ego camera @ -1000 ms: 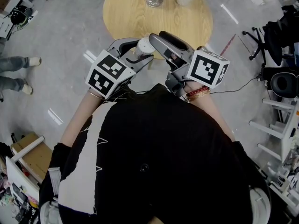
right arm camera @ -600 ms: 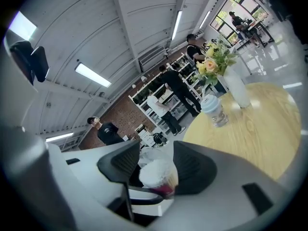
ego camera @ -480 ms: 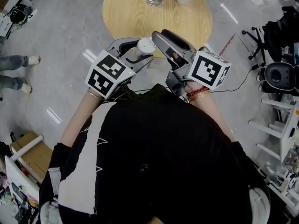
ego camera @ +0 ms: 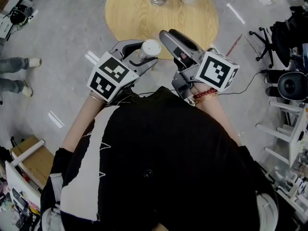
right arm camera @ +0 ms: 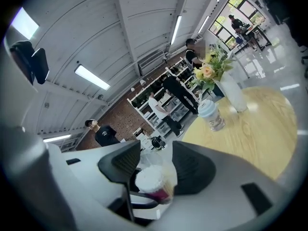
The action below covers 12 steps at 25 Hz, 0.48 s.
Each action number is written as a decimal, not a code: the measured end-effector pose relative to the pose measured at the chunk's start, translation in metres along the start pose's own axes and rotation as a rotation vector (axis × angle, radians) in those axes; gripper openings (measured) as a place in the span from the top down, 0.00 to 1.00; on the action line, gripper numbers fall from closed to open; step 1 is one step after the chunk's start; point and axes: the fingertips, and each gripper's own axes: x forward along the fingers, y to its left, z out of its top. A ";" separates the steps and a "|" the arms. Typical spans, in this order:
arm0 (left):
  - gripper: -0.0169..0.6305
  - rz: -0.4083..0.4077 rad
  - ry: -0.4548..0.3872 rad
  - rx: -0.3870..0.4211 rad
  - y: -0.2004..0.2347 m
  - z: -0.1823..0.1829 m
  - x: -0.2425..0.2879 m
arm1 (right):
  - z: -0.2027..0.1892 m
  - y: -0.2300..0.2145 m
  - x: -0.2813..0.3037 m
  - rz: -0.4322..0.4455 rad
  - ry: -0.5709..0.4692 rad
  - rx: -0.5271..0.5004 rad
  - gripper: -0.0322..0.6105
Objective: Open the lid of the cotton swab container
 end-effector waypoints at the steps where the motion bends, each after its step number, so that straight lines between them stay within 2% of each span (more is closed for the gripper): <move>1: 0.58 -0.002 -0.001 0.002 -0.001 0.000 -0.001 | 0.001 0.000 -0.001 0.000 -0.005 0.004 0.62; 12: 0.58 -0.011 -0.007 0.014 -0.005 0.000 -0.001 | 0.004 -0.005 -0.006 0.008 -0.046 0.076 0.63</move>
